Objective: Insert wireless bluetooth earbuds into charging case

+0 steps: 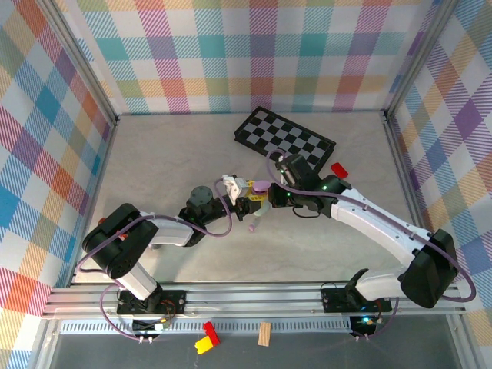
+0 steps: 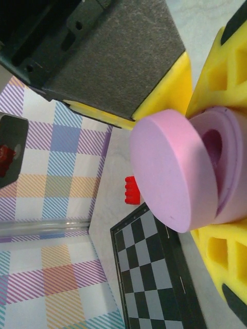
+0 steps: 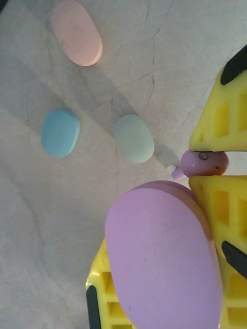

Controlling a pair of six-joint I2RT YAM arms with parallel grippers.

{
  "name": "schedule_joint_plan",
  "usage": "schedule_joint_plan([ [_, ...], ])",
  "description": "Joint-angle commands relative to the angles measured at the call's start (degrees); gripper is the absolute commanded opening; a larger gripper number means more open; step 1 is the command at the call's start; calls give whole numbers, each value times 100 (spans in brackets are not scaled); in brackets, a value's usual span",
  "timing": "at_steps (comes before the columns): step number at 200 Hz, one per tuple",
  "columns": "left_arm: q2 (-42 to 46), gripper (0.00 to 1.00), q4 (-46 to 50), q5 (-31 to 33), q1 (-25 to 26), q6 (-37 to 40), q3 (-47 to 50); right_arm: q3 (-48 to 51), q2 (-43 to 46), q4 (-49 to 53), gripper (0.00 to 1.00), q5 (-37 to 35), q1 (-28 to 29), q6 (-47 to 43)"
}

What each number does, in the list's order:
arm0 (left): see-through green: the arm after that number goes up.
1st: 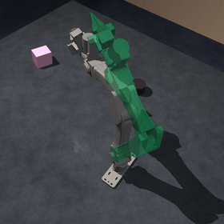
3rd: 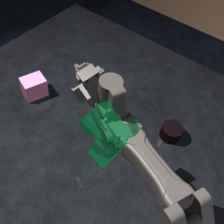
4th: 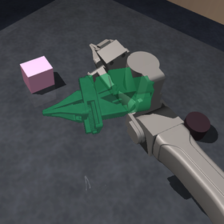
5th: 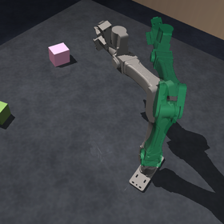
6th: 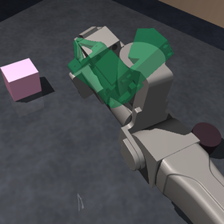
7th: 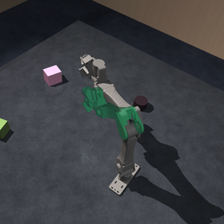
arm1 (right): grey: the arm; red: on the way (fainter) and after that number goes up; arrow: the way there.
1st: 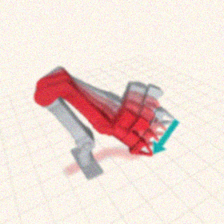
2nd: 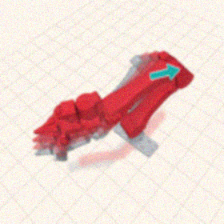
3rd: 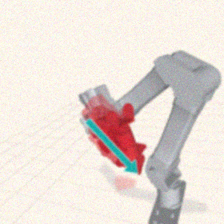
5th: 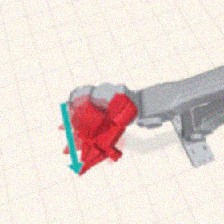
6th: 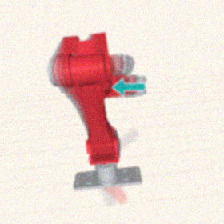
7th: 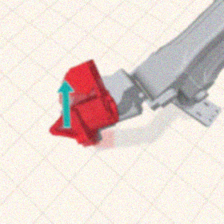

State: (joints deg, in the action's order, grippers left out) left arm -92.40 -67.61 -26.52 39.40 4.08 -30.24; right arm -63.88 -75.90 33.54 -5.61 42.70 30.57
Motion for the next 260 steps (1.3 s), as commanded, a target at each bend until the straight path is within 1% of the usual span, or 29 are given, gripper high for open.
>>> schedule_joint_plan([
  [1,-102,29,-49,-507,58,11,-114,-389,163,-366,15,-77,-34,-156],
  [60,-216,29,-146,-539,58,-45,-175,-542,80,-370,14,14,-38,-194],
  [90,-293,29,-310,-556,52,-186,-193,-626,31,-415,15,188,-43,-207],
  [178,-405,29,-706,-494,-20,-505,-221,-663,-56,-427,15,269,-46,-246],
  [201,-483,28,-788,-401,-54,-587,-215,-622,-10,-418,15,229,-51,-261],
  [219,-529,28,-813,-195,-122,-626,-172,-529,134,-474,15,192,-68,-280],
  [232,-570,29,-867,-156,-201,-733,-152,-391,285,-641,17,262,-88,-317],
  [248,-612,28,-894,-287,-240,-828,-175,-263,391,-734,25,390,-133,-311],
  [260,-612,28,-895,-409,-245,-893,-207,-218,380,-741,29,490,-144,-382],
])
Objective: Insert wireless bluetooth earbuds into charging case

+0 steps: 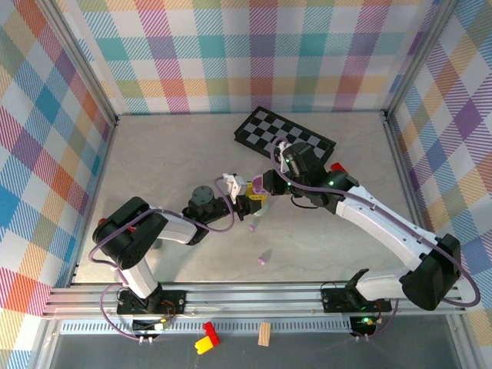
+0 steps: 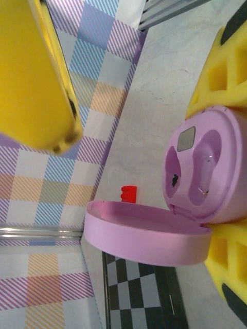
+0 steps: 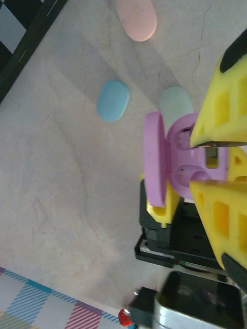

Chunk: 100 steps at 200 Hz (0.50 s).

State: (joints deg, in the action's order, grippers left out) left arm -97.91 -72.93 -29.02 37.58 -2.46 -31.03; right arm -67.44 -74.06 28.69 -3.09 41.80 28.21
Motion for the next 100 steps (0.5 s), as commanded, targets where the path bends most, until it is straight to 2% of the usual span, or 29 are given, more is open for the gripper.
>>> schedule_joint_plan([
  [1,-62,28,-363,-167,-61,-243,-130,141,193,-253,30,239,-52,-147],
  [63,-50,28,-359,-112,-197,-480,-88,713,499,-945,49,1137,-49,-331],
  [100,-42,28,-363,-252,-234,-682,-122,985,571,-1101,48,1484,-40,-203],
])
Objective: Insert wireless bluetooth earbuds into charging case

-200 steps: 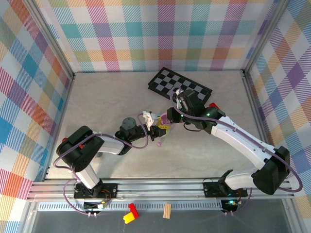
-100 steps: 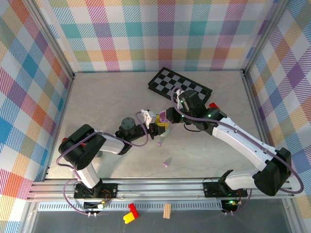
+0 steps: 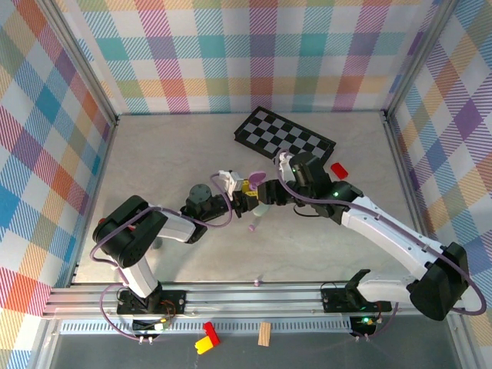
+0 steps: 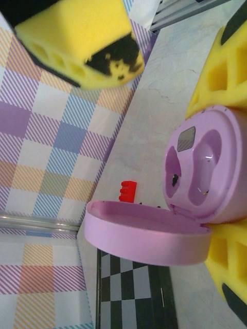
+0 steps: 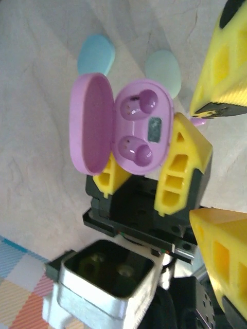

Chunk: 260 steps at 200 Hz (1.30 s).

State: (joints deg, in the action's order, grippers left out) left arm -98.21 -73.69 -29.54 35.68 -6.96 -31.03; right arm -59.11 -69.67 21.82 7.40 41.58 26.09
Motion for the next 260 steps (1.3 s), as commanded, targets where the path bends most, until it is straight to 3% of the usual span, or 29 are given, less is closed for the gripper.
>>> schedule_joint_plan([
  [1,-12,28,-291,-200,-44,-234,-122,157,130,-424,48,445,-19,14],
  [52,12,28,-293,-545,-44,-389,-176,104,-179,-731,39,631,-1,129],
  [108,196,28,-320,-1166,-44,5,25,-567,-679,-495,27,-431,-88,-85],
  [143,255,29,-318,-1008,-65,-78,62,-656,-752,-498,33,-20,-101,-137],
  [168,186,29,-315,-720,-152,-173,52,-296,-272,-534,41,385,-88,-95],
  [205,170,30,-328,-329,-458,-373,43,400,568,-46,51,403,-24,253],
  [236,248,30,-315,-392,-909,-433,53,1274,876,67,53,518,324,960],
  [260,355,30,-317,-463,-1175,-528,62,1718,730,56,52,304,948,1477],
])
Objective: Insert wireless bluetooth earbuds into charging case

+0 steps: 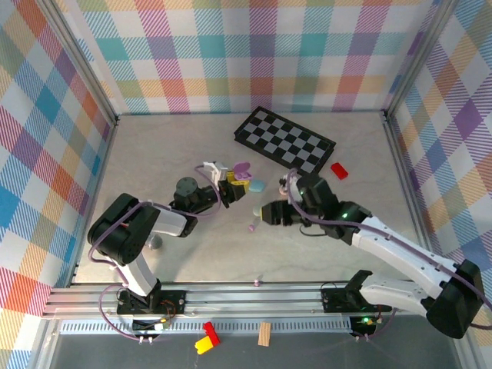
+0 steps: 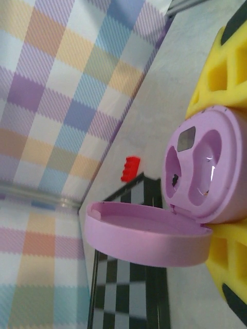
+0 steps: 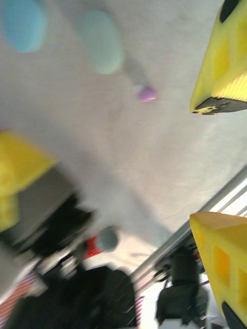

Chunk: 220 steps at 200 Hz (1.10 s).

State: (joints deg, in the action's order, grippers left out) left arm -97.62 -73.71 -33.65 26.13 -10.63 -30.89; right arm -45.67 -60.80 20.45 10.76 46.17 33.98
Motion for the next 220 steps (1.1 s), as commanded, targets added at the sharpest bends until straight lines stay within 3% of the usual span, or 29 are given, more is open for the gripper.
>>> schedule_joint_plan([
  [1,296,30,-317,-53,-230,-164,48,383,-172,190,52,-41,515,711],
  [49,444,29,-296,-116,-429,-193,108,198,-1388,746,43,-179,1642,1731],
  [86,507,30,-294,-98,-450,-176,179,-206,-2318,1167,38,-238,2202,2067],
  [135,586,29,-277,-151,-468,-176,202,-478,-3092,1090,32,3,2351,2068],
  [220,644,29,-287,-168,-547,-175,278,-587,-3436,1119,23,193,2396,2023],
])
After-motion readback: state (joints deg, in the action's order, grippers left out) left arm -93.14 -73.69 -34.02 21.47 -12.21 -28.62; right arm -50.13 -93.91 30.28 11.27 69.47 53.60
